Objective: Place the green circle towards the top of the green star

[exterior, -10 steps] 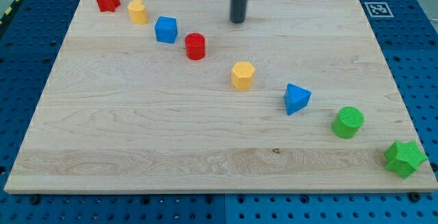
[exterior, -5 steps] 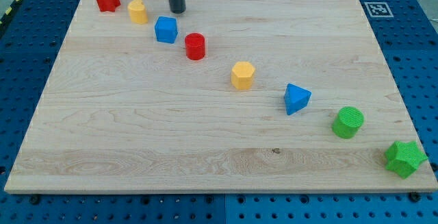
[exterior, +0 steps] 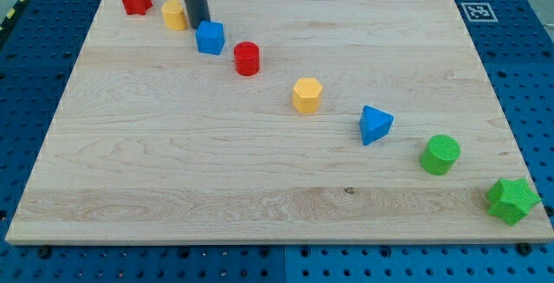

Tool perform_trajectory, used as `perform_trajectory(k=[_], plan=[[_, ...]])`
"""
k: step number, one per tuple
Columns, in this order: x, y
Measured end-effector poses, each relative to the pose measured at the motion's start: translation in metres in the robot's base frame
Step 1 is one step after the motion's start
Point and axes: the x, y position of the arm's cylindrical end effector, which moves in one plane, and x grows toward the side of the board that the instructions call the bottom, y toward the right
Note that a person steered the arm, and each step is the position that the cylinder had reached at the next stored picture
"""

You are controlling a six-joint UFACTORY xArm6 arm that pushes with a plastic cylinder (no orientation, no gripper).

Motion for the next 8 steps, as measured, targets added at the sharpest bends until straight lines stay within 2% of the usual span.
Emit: perform_trajectory(k=[1, 2, 4, 5, 7, 8], plan=[[0.018, -0.005], [0.054, -0.01], [0.154, -0.001], [0.196, 0.045], [0.232, 0.185], [0.249, 0.229]])
